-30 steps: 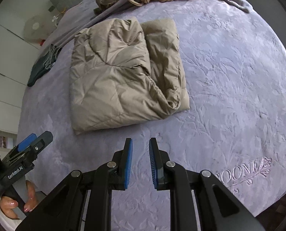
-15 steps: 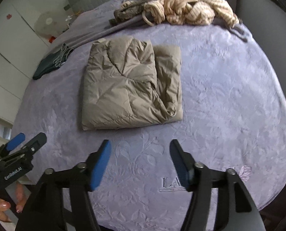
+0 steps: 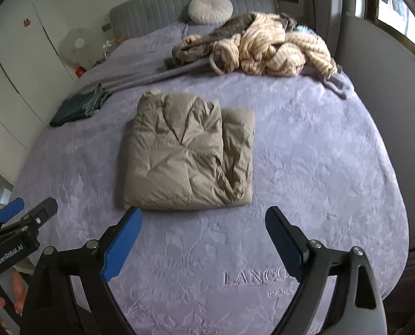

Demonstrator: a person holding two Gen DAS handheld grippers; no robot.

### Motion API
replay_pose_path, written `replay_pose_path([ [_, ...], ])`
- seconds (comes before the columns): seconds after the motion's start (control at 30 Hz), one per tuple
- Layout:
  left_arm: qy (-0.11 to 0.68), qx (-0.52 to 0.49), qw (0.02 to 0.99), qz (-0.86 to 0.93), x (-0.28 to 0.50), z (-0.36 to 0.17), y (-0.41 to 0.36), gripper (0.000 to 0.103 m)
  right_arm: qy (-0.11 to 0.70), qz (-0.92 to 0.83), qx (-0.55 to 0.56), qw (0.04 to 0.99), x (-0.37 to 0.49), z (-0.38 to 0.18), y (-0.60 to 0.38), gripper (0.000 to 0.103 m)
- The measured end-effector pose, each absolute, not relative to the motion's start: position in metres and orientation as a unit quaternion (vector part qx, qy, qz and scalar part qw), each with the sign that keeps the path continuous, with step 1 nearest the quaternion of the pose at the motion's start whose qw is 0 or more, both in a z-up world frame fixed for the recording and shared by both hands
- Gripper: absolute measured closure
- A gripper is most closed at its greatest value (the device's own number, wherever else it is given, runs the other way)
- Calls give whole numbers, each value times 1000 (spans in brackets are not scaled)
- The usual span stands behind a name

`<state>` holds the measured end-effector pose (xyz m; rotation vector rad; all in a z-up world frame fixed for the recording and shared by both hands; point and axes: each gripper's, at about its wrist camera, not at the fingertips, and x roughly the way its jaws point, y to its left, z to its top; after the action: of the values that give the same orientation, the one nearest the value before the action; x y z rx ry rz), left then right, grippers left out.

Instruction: Fold large clothes

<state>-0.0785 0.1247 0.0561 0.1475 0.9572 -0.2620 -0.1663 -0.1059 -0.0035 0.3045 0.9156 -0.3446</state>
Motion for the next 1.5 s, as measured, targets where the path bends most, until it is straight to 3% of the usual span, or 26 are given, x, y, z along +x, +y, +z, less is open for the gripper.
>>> replay_pose_path([
  [1.5, 451, 75, 880, -128, -89, 66, 123, 0, 424, -178, 126, 879, -171, 17, -97, 11],
])
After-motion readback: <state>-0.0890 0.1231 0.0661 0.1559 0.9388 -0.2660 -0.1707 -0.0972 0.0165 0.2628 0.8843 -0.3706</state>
